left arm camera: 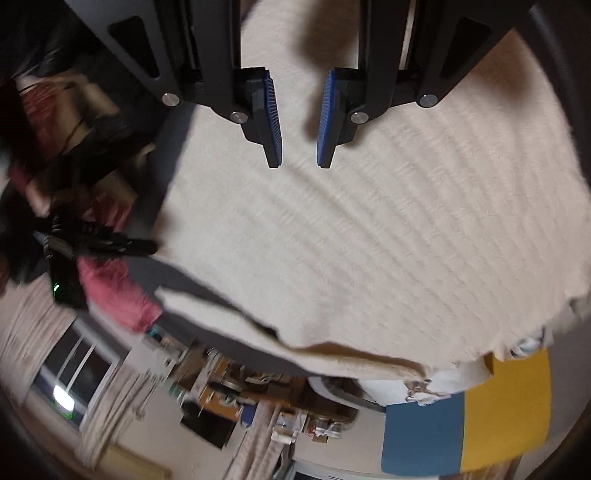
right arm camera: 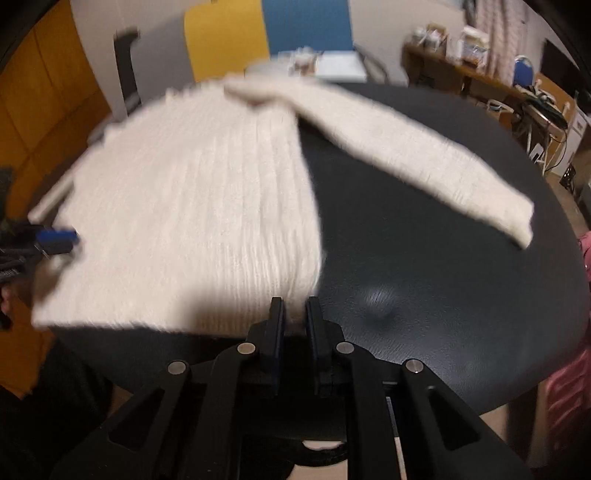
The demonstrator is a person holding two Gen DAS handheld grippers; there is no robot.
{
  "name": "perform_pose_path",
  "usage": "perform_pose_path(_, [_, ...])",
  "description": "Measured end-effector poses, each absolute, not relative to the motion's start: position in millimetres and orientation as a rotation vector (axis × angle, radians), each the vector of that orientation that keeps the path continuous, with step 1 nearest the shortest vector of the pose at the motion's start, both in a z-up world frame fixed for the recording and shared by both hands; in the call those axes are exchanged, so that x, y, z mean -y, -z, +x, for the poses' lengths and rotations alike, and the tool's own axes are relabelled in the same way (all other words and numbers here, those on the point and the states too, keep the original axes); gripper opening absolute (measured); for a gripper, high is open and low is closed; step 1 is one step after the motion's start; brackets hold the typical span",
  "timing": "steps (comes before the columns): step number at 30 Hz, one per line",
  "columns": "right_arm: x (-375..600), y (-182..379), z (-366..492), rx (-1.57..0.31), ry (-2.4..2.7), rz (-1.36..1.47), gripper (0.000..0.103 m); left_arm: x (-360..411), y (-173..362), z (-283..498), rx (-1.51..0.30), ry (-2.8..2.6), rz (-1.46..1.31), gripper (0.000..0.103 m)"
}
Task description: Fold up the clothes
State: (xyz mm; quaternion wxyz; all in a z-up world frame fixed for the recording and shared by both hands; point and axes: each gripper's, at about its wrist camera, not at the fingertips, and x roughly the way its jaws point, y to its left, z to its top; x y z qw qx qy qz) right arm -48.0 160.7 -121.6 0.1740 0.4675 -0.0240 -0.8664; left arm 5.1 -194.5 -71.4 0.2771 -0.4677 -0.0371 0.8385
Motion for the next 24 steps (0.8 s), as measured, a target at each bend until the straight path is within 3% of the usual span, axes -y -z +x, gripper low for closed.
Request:
perform_pose_path(1, [-165.8, 117.0, -49.4, 0.116, 2.459, 1.305, 0.021, 190.0, 70.2, 1.4, 0.095, -2.245, -1.249, 0.019])
perform_pose_path(3, [-170.4, 113.5, -54.3, 0.135, 2.473, 1.263, 0.025, 178.4, 68.8, -4.6, 0.073, -2.228, -1.239, 0.019])
perform_pose_path(8, [-144.8, 119.7, -59.6, 0.0, 2.419, 1.199, 0.025, 139.4, 71.7, -16.7, -0.039, -2.179, -1.221, 0.019])
perform_pose_path(12, [-123.5, 143.9, -57.3, -0.192, 2.389, 1.322, 0.025, 113.9, 90.3, -25.1, -0.109, -2.097, -1.3, 0.019])
perform_pose_path(20, [-131.3, 148.1, -42.6, -0.108, 2.42, 1.333, 0.025, 111.7, 103.6, -27.8, -0.068, -2.088, -1.349, 0.02])
perform_pose_path(21, [-134.2, 148.2, -43.7, -0.051, 2.422, 1.332, 0.029, 112.4, 103.8, -28.1, -0.054, -2.09, -1.348, 0.02])
perform_pose_path(22, [-138.7, 149.9, -45.1, 0.024, 2.41, 1.325, 0.041, 113.0, 104.0, -28.4, -0.04, -2.092, -1.346, 0.02])
perform_pose_path(24, [-150.9, 147.4, -47.0, 0.209, 2.323, 1.324, 0.056, 116.1, 91.9, -28.6, 0.041, -2.091, -1.31, 0.02])
